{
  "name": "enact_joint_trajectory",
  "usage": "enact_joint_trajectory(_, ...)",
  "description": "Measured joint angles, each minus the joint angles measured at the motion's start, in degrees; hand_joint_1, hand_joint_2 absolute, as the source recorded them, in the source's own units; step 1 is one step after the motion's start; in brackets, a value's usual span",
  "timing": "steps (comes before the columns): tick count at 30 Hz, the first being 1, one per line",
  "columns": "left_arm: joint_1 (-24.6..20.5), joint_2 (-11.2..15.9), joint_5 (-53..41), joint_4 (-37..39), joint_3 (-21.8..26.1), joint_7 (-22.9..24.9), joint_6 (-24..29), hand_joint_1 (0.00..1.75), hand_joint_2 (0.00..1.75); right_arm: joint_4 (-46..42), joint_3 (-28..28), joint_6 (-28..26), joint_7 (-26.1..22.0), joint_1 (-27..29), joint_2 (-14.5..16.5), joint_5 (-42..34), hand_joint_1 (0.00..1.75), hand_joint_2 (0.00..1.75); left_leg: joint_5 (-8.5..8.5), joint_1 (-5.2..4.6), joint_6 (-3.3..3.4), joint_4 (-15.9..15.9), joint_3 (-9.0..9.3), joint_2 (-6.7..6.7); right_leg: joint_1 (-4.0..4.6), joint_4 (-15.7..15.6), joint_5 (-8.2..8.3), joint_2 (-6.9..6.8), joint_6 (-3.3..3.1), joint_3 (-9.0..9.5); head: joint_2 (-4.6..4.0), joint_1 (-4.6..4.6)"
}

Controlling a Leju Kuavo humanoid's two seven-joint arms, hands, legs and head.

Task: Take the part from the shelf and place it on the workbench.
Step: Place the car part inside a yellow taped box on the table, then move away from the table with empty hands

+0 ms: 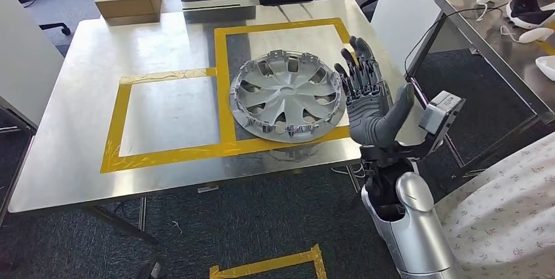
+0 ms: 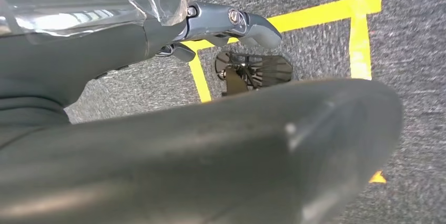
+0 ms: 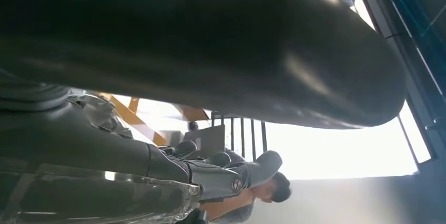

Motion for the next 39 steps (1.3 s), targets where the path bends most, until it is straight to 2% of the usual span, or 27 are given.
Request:
enact_joint_trajectory(1,0.04,0.01,0.19,-0.1,0.01,-0.05,0.01,0.0,0.0,-1.11,-0.18,0.02,-0.04,1.55,-0.42,-0.23,0.0,0.0,0.02,-0.05,0.14,0.0,-0.06,-0.01,-0.02,4.55,-1.75,-0.01,-0.14,-2.13,0.0,0.0)
enact_joint_trajectory(2,0.09,0.02,0.31,-0.13,0.02,-0.08,0.01,0.0,0.0,-1.86,-0.39,0.02,-0.11,2.94,-0.75,-0.42,0.0,0.0,0.02,-0.11,0.16,0.01,-0.08,-0.04,-0.03,7.12,-2.5,-0.01,0.0,-3.32,0.0,0.0)
enact_joint_trajectory(3,0.14,0.01,0.48,-0.17,0.02,-0.14,0.12,0.0,0.0,-2.66,-0.7,0.04,-0.26,4.34,-1.1,-0.68,0.0,0.0,0.02,-0.14,0.15,0.02,-0.09,-0.09,-0.04,7.44,-2.4,-0.02,0.34,-3.4,0.0,0.01)
enact_joint_trajectory(4,0.19,-0.04,0.69,-0.26,0.03,-0.27,0.3,0.0,0.0,-3.53,-1.07,0.08,-0.45,5.73,-1.43,-0.96,0.0,0.0,0.01,-0.15,0.14,0.04,-0.06,-0.14,-0.06,5.23,-1.44,-0.03,0.79,-2.21,0.0,0.01)
enact_joint_trajectory(6,0.2,-0.2,1.07,-0.48,0.06,-0.6,0.82,0.0,0.0,-5.41,-1.9,0.3,-0.92,8.21,-2.05,-1.46,0.0,0.0,-0.1,-0.25,-0.05,0.21,-0.05,-0.23,-0.05,-3.32,1.35,-0.17,1.4,2.3,0.0,0.02)
enact_joint_trajectory(8,0.2,-0.36,1.2,-0.6,0.08,-0.82,1.19,0.0,0.0,-7.24,-2.69,0.73,-1.16,10.57,-2.42,-1.92,0.0,0.0,-0.3,-0.52,-0.48,0.48,-0.11,-0.25,0.07,-8.76,2.95,-0.29,1.05,5.27,0.0,-0.03)
enact_joint_trajectory(10,0.24,-0.46,1.2,-0.62,0.09,-0.87,1.35,0.0,0.0,-8.74,-3.47,1.13,-1.18,12.74,-2.66,-2.18,0.0,0.0,-0.34,-0.6,-0.96,0.56,-0.14,-0.24,0.31,-9.34,3.24,-0.27,0.32,5.67,0.0,-0.07)
enact_joint_trajectory(12,0.29,-0.55,1.21,-0.62,0.09,-0.87,1.37,0.0,0.0,-10.07,-4.12,1.46,-1.19,14.46,-2.82,-2.12,0.0,0.0,-0.89,-0.38,-1.57,1.11,-0.44,-0.18,0.04,-9.46,3.42,-0.25,-0.32,5.71,0.0,-0.07)
enact_joint_trajectory(14,0.3,-0.61,1.26,-0.61,0.08,-0.76,1.24,0.0,0.0,-11.23,-4.58,1.8,-1.2,15.91,-2.85,-2.1,0.0,0.0,-3.61,-0.19,-2.21,5.01,-2.15,-0.07,-0.34,-9.62,3.6,-0.27,-0.91,5.78,0.0,-0.1)
enact_joint_trajectory(16,0.38,-0.62,1.38,-0.6,0.07,-0.52,1.06,0.0,0.0,-11.96,-5.04,2.01,-1.2,17.35,-2.89,-2.19,0.0,0.0,-7.49,-0.1,-2.65,12.58,-5.42,-0.01,-0.25,-9.6,3.64,-0.31,-1.14,5.72,0.0,-0.1)
enact_joint_trajectory(17,0.48,-0.61,1.43,-0.6,0.07,-0.39,0.97,0.0,0.0,-12.23,-5.27,2.08,-1.19,18.12,-2.91,-2.22,0.0,0.0,-8.61,-0.08,-2.76,15.72,-6.76,0.0,-0.2,-9.59,3.64,-0.33,-1.14,5.68,0.0,-0.09)
enact_joint_trajectory(18,0.58,-0.59,1.46,-0.58,0.06,-0.31,0.86,0.0,0.0,-12.5,-5.47,2.14,-1.19,18.9,-2.93,-2.25,0.0,0.0,-8.75,-0.08,-2.76,17.12,-7.28,0.01,-0.16,-9.57,3.64,-0.33,-1.14,5.67,0.0,-0.1)
enact_joint_trajectory(19,0.66,-0.56,1.46,-0.57,0.05,-0.25,0.74,0.0,0.0,-12.82,-5.66,2.19,-1.17,19.64,-2.94,-2.25,0.0,0.0,-7.8,-0.08,-2.66,16.13,-6.63,0.02,-0.14,-9.56,3.65,-0.32,-1.13,5.69,0.0,-0.1)
enact_joint_trajectory(22,0.56,-0.36,1.46,-0.56,0.04,-0.17,0.5,0.0,0.0,-14.14,-6.39,2.34,-1.14,21.5,-2.94,-2.25,0.0,0.0,-2.96,-0.28,-1.68,4.8,-0.47,0.0,0.08,-9.51,3.71,-0.3,-1.0,5.83,0.0,-0.08)
enact_joint_trajectory(24,0.4,-0.13,1.46,-0.56,0.03,-0.12,0.45,0.0,0.0,-14.84,-6.89,2.43,-1.11,22.3,-2.96,-2.26,0.0,0.0,-2.13,-0.59,-1.08,0.87,1.53,-0.01,0.29,-9.47,3.92,-0.31,-0.64,5.66,0.0,-0.06)
enact_joint_trajectory(26,0.33,0.07,1.58,-0.56,0.02,-0.08,0.45,0.0,0.0,-15.36,-7.23,2.6,-1.08,22.97,-2.98,-2.3,0.0,0.0,-1.85,-0.74,-0.61,0.45,1.55,0.03,0.29,-9.61,4.24,-0.32,-0.02,5.5,0.0,-0.07)
enact_joint_trajectory(28,0.23,0.14,1.88,-0.56,0.03,-0.09,0.48,0.0,0.0,-15.71,-7.69,3.05,-1.15,23.42,-3.03,-2.44,0.0,0.0,-1.0,-0.53,0.1,-0.27,1.66,0.19,0.22,-8.63,3.38,-0.32,0.26,4.83,0.0,-0.01)
enact_joint_trajectory(29,0.13,0.15,2.04,-0.56,0.03,-0.16,0.49,0.0,0.0,-15.78,-7.94,3.33,-1.2,23.52,-3.06,-2.53,0.0,0.0,-0.54,-0.4,0.45,-0.59,1.58,0.29,0.18,-6.44,1.93,-0.32,0.11,3.84,0.0,0.02)
enact_joint_trajectory(31,-0.04,0.2,2.26,-0.56,0.06,-0.35,0.55,0.0,0.0,-15.79,-8.32,3.78,-1.32,23.73,-3.14,-2.72,0.0,0.0,0.08,-0.44,0.86,-0.67,0.9,0.4,-0.01,1.08,-2.03,-0.32,-0.3,0.84,0.0,0.04)
enact_joint_trajectory(32,-0.09,0.25,2.28,-0.56,0.06,-0.43,0.58,0.0,0.0,-15.78,-8.42,3.95,-1.43,23.88,-3.16,-2.77,0.0,0.0,0.34,-0.49,0.89,-0.63,0.5,0.41,-0.11,4.83,-3.58,-0.32,-0.24,-0.52,0.0,0.03)
enact_joint_trajectory(33,-0.12,0.28,2.3,-0.56,0.07,-0.47,0.62,0.0,0.0,-15.78,-8.48,4.08,-1.56,24.01,-3.18,-2.81,0.0,0.0,0.59,-0.53,0.85,-0.59,0.13,0.42,-0.2,6.81,-4.24,-0.33,0.07,-0.99,0.0,0.03)
enact_joint_trajectory(34,-0.16,0.32,2.31,-0.56,0.07,-0.48,0.66,0.0,0.0,-15.78,-8.51,4.2,-1.71,24.09,-3.18,-2.84,0.0,0.0,0.83,-0.54,0.74,-0.52,-0.21,0.41,-0.31,6.48,-4.01,-0.34,0.58,-0.31,0.0,0.03)
enact_joint_trajectory(35,-0.21,0.34,2.34,-0.56,0.07,-0.48,0.68,0.0,0.0,-15.78,-8.52,4.27,-1.83,24.11,-3.17,-2.86,0.0,0.0,1.04,-0.54,0.58,-0.44,-0.5,0.4,-0.42,3.66,-3.04,-0.35,1.16,1.66,0.0,0.03)
enact_joint_trajectory(36,-0.29,0.35,2.37,-0.56,0.07,-0.48,0.69,0.0,0.0,-15.8,-8.53,4.33,-1.91,24.09,-3.16,-2.87,0.0,0.0,1.21,-0.53,0.39,-0.32,-0.75,0.38,-0.52,-0.71,-1.82,-0.38,1.64,4.44,0.0,0.04)
enact_joint_trajectory(37,-0.38,0.38,2.39,-0.56,0.08,-0.48,0.68,0.0,0.0,-15.81,-8.54,4.4,-1.95,24.07,-3.14,-2.86,0.0,0.0,1.4,-0.57,0.13,-0.17,-0.99,0.33,-0.49,-4.84,-0.83,-0.38,1.76,7.14,0.0,0.02)
enact_joint_trajectory(38,-0.49,0.42,2.4,-0.56,0.09,-0.48,0.67,0.0,0.0,-15.86,-8.56,4.48,-1.99,24.09,-3.1,-2.86,0.0,0.0,1.58,-0.62,-0.16,-0.03,-1.18,0.29,-0.4,-7.8,-0.02,-0.38,1.66,8.95,0.0,0.0)
enact_joint_trajectory(39,-0.61,0.48,2.41,-0.57,0.1,-0.48,0.66,0.0,0.0,-15.93,-8.59,4.54,-2.02,24.06,-3.06,-2.86,0.0,0.0,1.78,-0.66,-0.49,0.15,-1.36,0.26,-0.27,-9.33,0.32,-0.35,1.32,9.76,0.0,0.0)
